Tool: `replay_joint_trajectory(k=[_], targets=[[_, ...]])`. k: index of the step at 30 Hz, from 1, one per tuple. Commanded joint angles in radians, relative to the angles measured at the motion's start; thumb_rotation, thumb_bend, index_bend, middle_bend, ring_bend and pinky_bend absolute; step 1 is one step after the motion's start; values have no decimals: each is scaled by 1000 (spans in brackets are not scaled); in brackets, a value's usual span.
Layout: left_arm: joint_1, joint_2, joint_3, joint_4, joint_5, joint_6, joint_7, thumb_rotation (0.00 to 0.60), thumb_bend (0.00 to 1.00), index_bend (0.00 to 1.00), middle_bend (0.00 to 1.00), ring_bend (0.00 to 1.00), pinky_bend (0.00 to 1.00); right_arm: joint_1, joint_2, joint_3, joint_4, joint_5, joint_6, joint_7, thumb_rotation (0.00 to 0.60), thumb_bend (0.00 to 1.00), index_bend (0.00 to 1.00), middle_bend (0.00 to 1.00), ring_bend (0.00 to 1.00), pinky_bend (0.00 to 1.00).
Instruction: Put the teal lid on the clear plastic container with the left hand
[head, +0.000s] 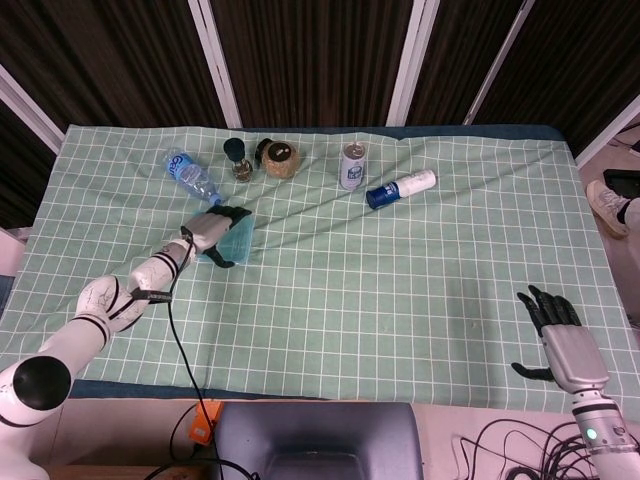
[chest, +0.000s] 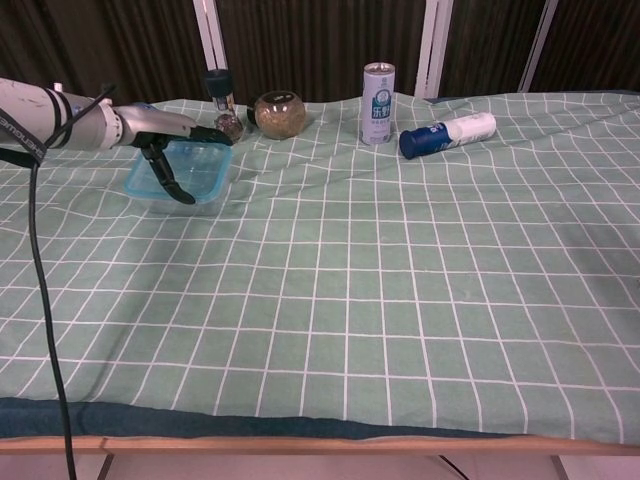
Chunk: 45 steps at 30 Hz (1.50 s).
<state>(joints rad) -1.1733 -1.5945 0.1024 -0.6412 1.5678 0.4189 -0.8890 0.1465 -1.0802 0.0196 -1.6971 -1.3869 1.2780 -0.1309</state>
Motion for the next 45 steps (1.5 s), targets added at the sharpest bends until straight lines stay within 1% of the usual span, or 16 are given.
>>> replay_joint_trajectory(k=[1, 9, 16, 22, 30, 37, 41, 45], targets=[[0, 12, -8, -17, -6, 4, 12, 600, 210, 0, 0, 0, 0, -1, 1, 0, -1, -1, 2, 1, 600, 197, 0, 0, 0, 0], [2, 44, -31, -70, -30, 3, 59, 600, 192, 0, 0, 0, 0, -4, 3, -3, -3, -10, 7, 5, 600, 198, 0, 0, 0, 0], [4, 58, -50, -108, -60, -30, 113, 600, 164, 0, 0, 0, 0, -6, 7, -6, -4, -18, 12, 11, 600, 197, 0, 0, 0, 0], [9, 64, -65, -131, -88, -60, 162, 600, 164, 0, 0, 0, 0, -6, 8, -6, -3, -22, 12, 16, 600, 197, 0, 0, 0, 0], [27, 63, -103, -137, -124, -32, 244, 600, 136, 0, 0, 0, 0, -7, 8, -7, -2, -26, 15, 17, 600, 197, 0, 0, 0, 0], [36, 73, -127, -158, -163, -45, 322, 600, 137, 0, 0, 0, 0, -7, 8, -7, -1, -29, 17, 19, 600, 197, 0, 0, 0, 0], [48, 100, -143, -201, -175, -13, 372, 600, 135, 0, 0, 0, 0, -7, 8, -8, 1, -30, 15, 21, 600, 197, 0, 0, 0, 0], [83, 171, -150, -308, -164, 91, 466, 600, 147, 0, 0, 0, 0, -2, 8, -7, 2, -27, 6, 22, 600, 196, 0, 0, 0, 0]])
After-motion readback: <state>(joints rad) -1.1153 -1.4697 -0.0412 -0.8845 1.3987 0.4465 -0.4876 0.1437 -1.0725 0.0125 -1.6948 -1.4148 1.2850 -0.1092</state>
